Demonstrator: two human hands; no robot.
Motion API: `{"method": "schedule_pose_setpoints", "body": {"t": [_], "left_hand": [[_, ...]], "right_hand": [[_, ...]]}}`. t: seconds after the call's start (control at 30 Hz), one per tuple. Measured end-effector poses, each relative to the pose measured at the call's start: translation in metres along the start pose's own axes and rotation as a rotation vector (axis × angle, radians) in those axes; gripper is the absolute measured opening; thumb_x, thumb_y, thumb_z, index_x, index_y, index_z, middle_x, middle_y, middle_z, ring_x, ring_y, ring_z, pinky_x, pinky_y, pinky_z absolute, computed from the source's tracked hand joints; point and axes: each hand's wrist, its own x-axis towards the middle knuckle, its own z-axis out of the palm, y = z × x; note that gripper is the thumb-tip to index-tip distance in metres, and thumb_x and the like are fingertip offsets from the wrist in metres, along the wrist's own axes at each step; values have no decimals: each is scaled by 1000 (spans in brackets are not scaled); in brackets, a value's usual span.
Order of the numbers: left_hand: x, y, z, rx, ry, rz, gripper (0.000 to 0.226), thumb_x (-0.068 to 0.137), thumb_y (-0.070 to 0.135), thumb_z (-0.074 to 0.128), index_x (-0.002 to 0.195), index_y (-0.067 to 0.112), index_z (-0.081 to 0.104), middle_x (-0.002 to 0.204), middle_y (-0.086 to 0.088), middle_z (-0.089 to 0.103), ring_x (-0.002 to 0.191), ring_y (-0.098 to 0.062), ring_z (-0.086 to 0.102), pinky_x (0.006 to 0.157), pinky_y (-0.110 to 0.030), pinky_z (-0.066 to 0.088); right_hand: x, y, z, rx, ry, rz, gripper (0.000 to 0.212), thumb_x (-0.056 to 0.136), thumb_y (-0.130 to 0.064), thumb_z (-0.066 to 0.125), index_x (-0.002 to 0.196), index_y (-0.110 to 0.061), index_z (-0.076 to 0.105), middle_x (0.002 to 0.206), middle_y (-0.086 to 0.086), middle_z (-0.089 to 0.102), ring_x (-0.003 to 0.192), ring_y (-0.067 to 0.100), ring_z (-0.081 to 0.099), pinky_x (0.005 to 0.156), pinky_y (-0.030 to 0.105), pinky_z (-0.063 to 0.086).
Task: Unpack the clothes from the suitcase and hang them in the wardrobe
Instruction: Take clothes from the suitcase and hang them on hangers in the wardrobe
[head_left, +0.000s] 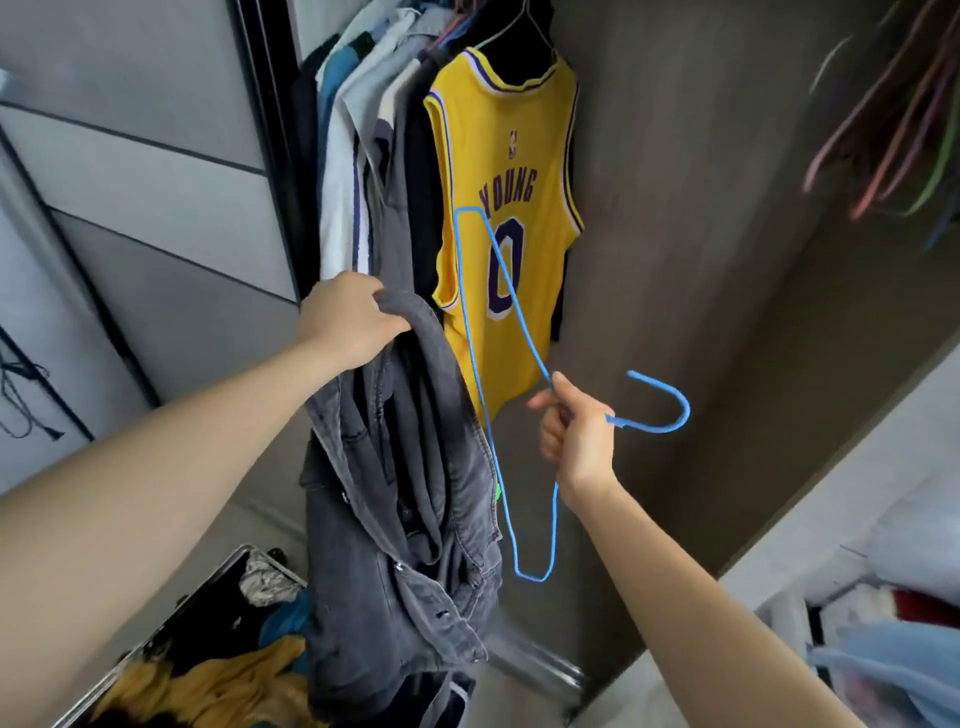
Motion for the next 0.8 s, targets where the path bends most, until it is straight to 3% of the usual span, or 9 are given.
{"method": "schedule_pose_setpoints", "body": {"t": [0.1, 0.2, 0.33, 0.47, 0.57, 0.67, 0.8], "left_hand": [[-5, -16, -15, 51, 47, -56, 39, 78, 20, 66, 54, 12, 36, 54, -2, 39, 56, -19, 38, 48, -27, 24], [-8, -28, -31, 81, 80, -96, 38, 80, 18, 69, 55, 11, 40, 53, -2, 37, 55, -17, 37, 44, -28, 23], [-13, -46, -53, 232, 30, -62, 32, 80, 28, 76, 72, 0, 61, 67, -12, 59, 69, -27, 55, 50, -29, 32], [-22, -55, -76, 350, 83, -164, 37, 78, 14, 72, 56, 11, 43, 55, -3, 44, 53, -20, 41, 46, -28, 24], [-27, -67, -91, 344, 156, -200, 33, 77, 7, 62, 54, 10, 38, 52, -5, 41, 51, -20, 37, 49, -27, 26], [-31, -73, -94, 402, 164, -161, 31, 76, 6, 59, 54, 10, 39, 55, -6, 45, 59, -27, 46, 52, -27, 31], [-38, -69, -93, 527, 193, -85, 20, 82, 0, 51, 63, 8, 49, 59, -3, 46, 64, -27, 50, 50, -28, 29]], "right_hand": [[13, -7, -3, 120, -273, 190, 33, 87, -29, 58, 60, -9, 59, 43, -5, 16, 36, 8, 10, 43, 20, 4], [20, -3, -11, -37, -467, 300, 30, 68, -35, 69, 54, -10, 61, 42, -5, 17, 34, 7, 12, 42, 19, 5], [24, 11, -2, -222, -566, 324, 33, 78, -30, 61, 52, -10, 60, 44, -3, 16, 36, 6, 12, 42, 18, 7], [32, 8, 14, -290, -663, 309, 32, 79, -26, 60, 53, -9, 58, 44, -3, 16, 38, 7, 11, 41, 18, 8], [37, 11, 24, -487, -735, 254, 30, 86, -21, 62, 60, -5, 59, 45, -1, 19, 42, 11, 12, 43, 20, 10], [26, 14, 55, -535, -770, 181, 34, 95, -19, 58, 64, -6, 57, 42, -1, 25, 38, 13, 17, 42, 21, 11], [7, 27, 120, -882, -758, -115, 39, 97, -25, 57, 64, -7, 62, 36, -9, 42, 36, 5, 40, 43, 16, 32]]}}
